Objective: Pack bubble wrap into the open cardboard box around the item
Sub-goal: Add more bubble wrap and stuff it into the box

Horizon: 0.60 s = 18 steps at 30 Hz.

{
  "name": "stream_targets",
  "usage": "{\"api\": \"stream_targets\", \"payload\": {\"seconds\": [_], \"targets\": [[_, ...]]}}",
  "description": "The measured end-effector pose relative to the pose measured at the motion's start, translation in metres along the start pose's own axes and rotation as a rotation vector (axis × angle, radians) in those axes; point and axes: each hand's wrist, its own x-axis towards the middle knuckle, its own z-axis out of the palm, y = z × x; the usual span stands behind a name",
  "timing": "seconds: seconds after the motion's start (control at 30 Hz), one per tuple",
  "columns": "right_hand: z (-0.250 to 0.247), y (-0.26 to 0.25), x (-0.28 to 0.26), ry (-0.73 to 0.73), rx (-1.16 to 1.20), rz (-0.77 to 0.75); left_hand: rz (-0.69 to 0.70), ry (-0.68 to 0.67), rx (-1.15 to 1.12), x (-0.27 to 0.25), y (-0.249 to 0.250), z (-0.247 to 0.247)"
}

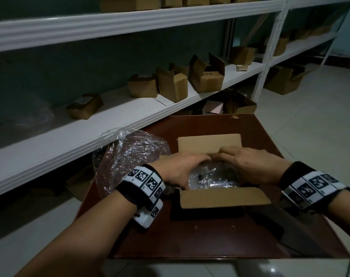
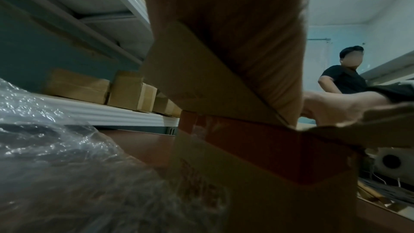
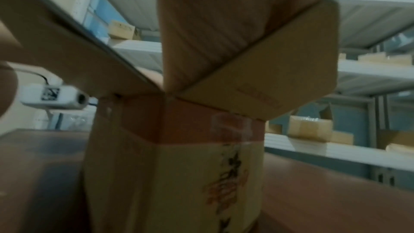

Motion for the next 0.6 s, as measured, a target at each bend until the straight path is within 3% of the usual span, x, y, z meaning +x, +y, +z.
{"api": "stream_targets", "payload": {"seconds": [0.2,0.47,0.6], "targets": [[0.010,0.008,0.009,-0.091,0.112,-0.012,-0.029,-0.105,0.003,0.013,0.002,-0.001],[0.002,-0.006,0.018,-0.131,0.049,-0.013,-0.013,0.006,0.091,0.013,0.005,0.014],[-0.012,0.009,0.018,-0.310,0.337,0.073,-0.020,0.037,0.111,0.013,0.005,0.017]]}}
